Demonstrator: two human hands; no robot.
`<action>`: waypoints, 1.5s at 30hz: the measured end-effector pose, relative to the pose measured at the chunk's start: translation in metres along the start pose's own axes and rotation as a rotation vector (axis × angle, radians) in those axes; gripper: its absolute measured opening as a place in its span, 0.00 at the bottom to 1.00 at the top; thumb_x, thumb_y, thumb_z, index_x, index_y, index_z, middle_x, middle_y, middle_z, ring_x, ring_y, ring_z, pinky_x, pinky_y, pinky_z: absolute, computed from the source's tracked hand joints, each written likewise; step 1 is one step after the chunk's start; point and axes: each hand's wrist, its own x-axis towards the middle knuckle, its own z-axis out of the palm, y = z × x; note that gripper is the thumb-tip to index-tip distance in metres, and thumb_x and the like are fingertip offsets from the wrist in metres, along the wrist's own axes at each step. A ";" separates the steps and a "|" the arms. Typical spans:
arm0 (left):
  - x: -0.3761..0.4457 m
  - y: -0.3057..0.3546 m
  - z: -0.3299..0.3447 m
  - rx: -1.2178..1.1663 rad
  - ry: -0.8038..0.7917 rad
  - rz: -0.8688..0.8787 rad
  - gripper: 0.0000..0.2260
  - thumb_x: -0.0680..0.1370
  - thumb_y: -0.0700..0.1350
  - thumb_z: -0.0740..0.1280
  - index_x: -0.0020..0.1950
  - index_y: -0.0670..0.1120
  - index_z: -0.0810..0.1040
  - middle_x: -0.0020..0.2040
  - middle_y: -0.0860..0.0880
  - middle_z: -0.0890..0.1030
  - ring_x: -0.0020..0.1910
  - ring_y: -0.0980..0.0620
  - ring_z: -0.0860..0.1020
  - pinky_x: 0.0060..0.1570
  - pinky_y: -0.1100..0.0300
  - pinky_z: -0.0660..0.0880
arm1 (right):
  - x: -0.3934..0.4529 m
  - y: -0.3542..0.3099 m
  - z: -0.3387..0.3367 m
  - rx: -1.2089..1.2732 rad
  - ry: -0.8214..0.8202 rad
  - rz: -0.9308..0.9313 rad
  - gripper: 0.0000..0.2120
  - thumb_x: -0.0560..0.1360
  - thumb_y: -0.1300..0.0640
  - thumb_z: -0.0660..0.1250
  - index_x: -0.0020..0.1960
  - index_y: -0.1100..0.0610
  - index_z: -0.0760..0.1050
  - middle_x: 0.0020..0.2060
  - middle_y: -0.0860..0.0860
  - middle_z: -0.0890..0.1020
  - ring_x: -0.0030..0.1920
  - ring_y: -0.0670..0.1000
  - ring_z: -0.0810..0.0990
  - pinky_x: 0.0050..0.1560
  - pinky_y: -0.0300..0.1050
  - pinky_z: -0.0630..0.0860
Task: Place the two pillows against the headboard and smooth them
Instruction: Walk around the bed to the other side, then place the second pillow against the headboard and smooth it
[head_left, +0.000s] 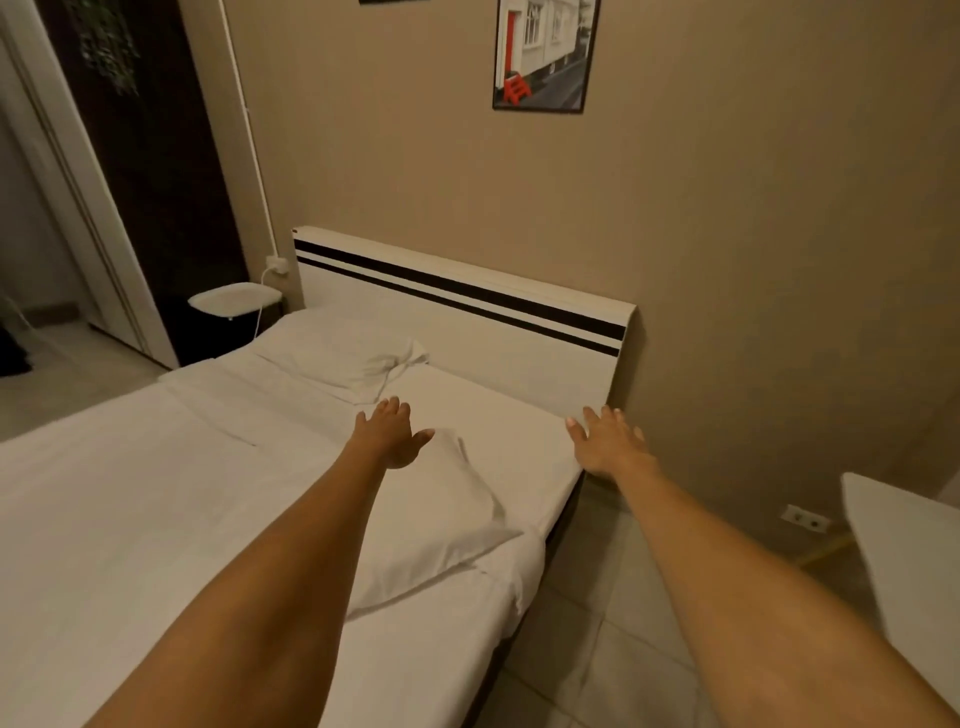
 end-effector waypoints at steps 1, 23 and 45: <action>0.009 -0.001 0.000 -0.010 0.001 -0.019 0.33 0.81 0.60 0.49 0.79 0.41 0.49 0.80 0.44 0.48 0.79 0.46 0.47 0.76 0.44 0.49 | 0.015 -0.003 -0.001 -0.013 -0.013 -0.015 0.31 0.82 0.41 0.40 0.80 0.54 0.48 0.79 0.56 0.49 0.79 0.57 0.46 0.76 0.59 0.46; 0.204 -0.154 0.108 -0.181 -0.202 -0.481 0.33 0.82 0.60 0.49 0.79 0.41 0.49 0.80 0.44 0.48 0.79 0.47 0.47 0.76 0.45 0.49 | 0.308 -0.180 0.109 -0.112 -0.284 -0.419 0.30 0.82 0.41 0.41 0.79 0.54 0.48 0.79 0.55 0.49 0.79 0.55 0.45 0.76 0.58 0.45; 0.280 -0.317 0.354 -0.457 -0.292 -0.928 0.32 0.81 0.57 0.56 0.76 0.37 0.57 0.78 0.39 0.57 0.77 0.42 0.57 0.73 0.46 0.58 | 0.431 -0.178 0.434 -0.044 -0.336 -0.229 0.30 0.82 0.45 0.49 0.79 0.56 0.47 0.79 0.59 0.49 0.78 0.58 0.49 0.75 0.56 0.52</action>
